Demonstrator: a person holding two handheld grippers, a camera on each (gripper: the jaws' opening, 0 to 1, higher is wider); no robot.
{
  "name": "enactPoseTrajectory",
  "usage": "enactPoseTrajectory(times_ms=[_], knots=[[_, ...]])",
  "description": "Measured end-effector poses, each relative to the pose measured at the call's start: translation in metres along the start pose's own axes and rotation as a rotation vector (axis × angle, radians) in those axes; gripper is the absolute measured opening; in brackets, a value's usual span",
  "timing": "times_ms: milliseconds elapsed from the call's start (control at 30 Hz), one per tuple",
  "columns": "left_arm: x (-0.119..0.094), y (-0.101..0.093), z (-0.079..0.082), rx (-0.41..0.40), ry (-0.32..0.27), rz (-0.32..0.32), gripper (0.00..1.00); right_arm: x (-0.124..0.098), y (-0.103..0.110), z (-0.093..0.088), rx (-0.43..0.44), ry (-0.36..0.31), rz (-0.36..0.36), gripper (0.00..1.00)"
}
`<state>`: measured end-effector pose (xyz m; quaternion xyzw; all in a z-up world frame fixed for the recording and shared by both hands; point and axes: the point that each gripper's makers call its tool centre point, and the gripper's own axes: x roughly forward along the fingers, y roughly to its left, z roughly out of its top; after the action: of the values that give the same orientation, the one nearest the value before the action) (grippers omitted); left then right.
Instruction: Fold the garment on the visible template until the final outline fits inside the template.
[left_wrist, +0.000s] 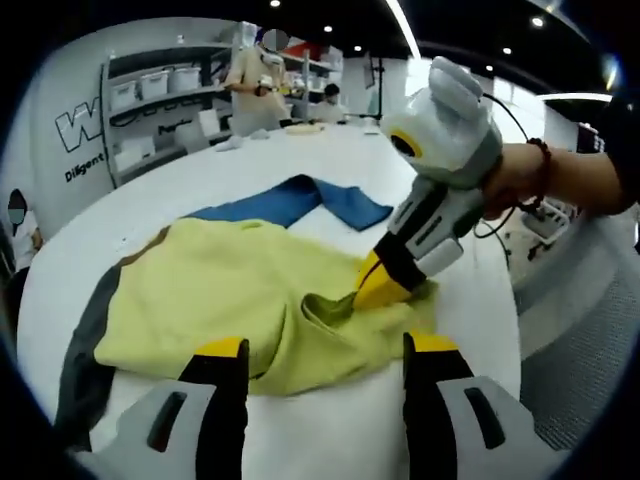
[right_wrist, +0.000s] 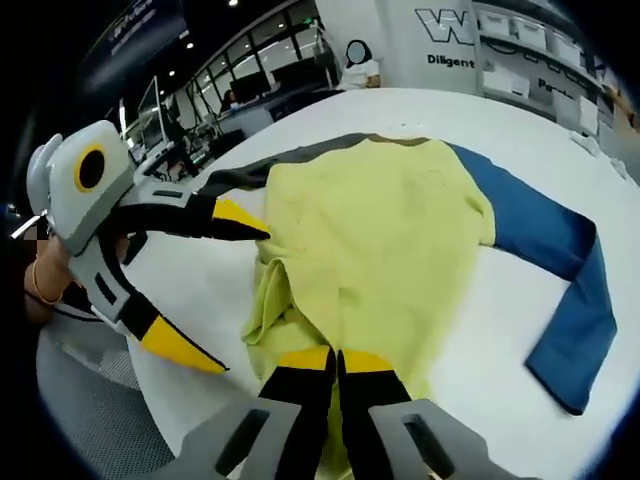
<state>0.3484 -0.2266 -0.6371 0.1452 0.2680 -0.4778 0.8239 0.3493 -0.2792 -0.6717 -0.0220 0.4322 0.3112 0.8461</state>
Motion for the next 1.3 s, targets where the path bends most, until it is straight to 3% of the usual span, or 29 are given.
enactPoseTrajectory(times_ms=[200, 467, 800, 1300], knots=[[-0.009, -0.007, 0.009, 0.026, -0.067, 0.0, 0.44, 0.0, -0.001, -0.002, 0.002, 0.005, 0.001, 0.0], [0.002, -0.013, -0.003, 0.023, -0.029, -0.025, 0.32, 0.0, -0.001, -0.002, 0.006, 0.004, 0.002, 0.0], [0.008, -0.009, -0.016, 0.043, 0.023, -0.009, 0.2, 0.001, -0.001, -0.003, 0.006, 0.008, 0.004, 0.0], [0.013, -0.01, -0.017, 0.006, 0.017, -0.029, 0.01, 0.001, -0.001, -0.003, 0.002, 0.011, 0.004, 0.0]])
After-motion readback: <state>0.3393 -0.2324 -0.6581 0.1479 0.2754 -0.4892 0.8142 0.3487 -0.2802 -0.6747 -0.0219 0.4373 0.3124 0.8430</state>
